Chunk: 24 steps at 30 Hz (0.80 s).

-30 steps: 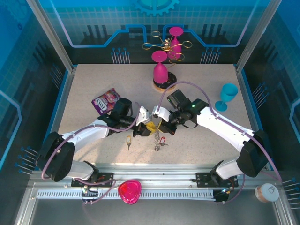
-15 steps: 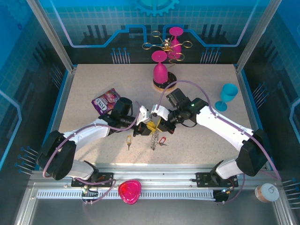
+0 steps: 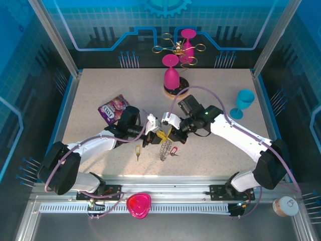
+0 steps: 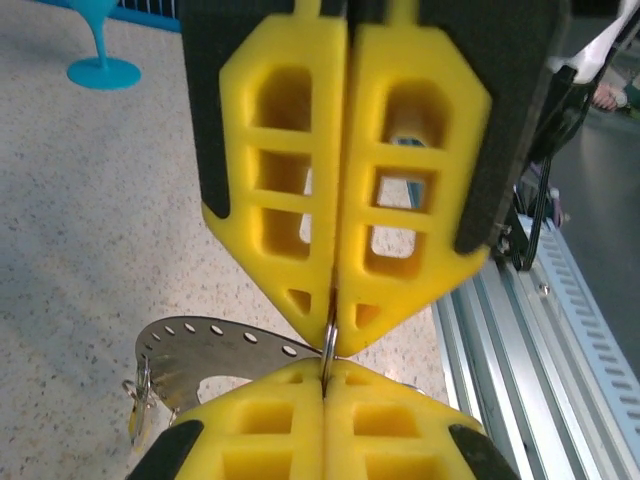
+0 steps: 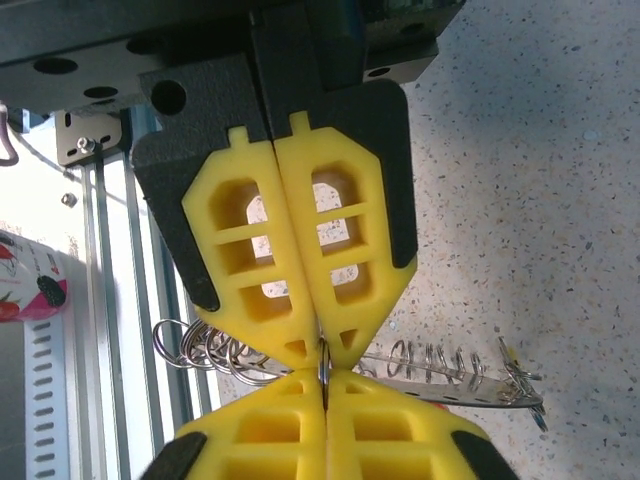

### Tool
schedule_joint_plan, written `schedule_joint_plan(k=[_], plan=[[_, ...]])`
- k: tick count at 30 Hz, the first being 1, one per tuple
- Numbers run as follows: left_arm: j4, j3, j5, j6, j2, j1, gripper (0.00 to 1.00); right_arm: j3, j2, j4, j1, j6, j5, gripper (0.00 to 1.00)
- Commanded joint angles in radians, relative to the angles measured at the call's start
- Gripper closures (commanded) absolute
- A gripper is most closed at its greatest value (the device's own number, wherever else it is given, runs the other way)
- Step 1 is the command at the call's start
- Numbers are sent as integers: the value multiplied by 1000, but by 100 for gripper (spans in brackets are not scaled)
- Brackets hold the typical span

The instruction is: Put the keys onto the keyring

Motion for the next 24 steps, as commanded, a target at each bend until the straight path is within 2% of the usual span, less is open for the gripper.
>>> schedule_joint_plan(k=[1, 3, 6, 10, 13, 15, 24], plan=[[232, -49, 52, -125, -41, -11, 100, -34, -61, 91, -6, 29, -43, 78], [341, -92, 33, -190, -40, -11, 100, -64, -100, 142, -27, 66, -57, 64], [489, -144, 9, -287, -25, -11, 100, -157, -179, 267, -63, 131, -77, 60], [674, -198, -20, -383, 14, -16, 100, -378, -304, 535, -92, 207, -82, 61], [774, -219, -21, -428, 48, -17, 100, -566, -388, 805, -91, 233, -102, 65], [818, -227, -14, -439, 61, -18, 100, -637, -415, 914, -91, 226, -121, 66], [822, -228, 15, -432, 65, -17, 100, -692, -402, 1017, -96, 241, -124, 70]])
